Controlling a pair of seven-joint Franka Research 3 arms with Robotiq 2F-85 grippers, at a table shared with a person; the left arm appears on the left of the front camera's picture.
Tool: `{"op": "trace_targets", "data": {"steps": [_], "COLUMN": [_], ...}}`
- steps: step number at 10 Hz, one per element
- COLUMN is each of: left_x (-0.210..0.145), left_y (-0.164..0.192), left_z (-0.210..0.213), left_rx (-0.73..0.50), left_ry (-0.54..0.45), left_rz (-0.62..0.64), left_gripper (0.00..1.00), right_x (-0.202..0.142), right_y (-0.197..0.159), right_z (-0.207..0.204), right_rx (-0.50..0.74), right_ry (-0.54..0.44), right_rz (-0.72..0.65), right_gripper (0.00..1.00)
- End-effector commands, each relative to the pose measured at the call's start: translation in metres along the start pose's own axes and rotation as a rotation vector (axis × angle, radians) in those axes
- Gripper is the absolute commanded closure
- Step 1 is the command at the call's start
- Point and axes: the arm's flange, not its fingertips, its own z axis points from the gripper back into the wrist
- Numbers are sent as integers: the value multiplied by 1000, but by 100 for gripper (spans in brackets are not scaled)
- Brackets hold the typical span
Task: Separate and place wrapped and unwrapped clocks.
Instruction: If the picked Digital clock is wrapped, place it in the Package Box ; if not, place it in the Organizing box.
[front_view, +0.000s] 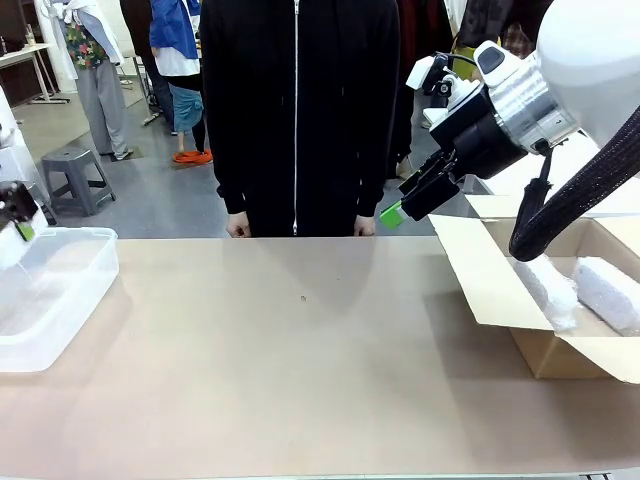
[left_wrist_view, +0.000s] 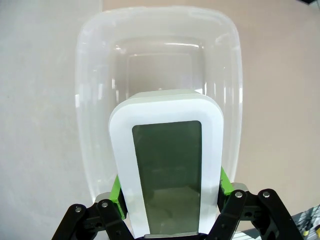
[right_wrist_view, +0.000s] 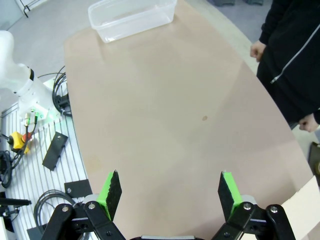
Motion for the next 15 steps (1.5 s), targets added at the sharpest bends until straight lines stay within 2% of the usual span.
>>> {"op": "trace_targets", "data": {"steps": [1, 3, 7, 10, 11, 15], "left_x": [7, 8, 17, 20, 20, 23], "left_y": [-2, -3, 4, 8, 10, 14], "left_z": [-31, -61, -96, -103, -103, -99], "left_rx": [-4, 6, 52, 26, 24, 49], "left_ry": [17, 70, 90, 97, 106, 108], "left_rz": [-44, -15, 53, 73, 83, 66], "left_gripper": [21, 21, 21, 21, 0, 0], "right_x": [-2, -2, -2, -2, -2, -2], "right_y": [0, 0, 0, 0, 0, 0], "right_z": [-2, -2, -2, -2, -2, -2], "right_rx": [12, 12, 12, 12, 12, 12], "right_ry": [1, 1, 1, 1, 1, 1], "right_rz": [6, 6, 6, 6, 6, 6], "right_gripper": [0, 0, 0, 0, 0, 0]}}
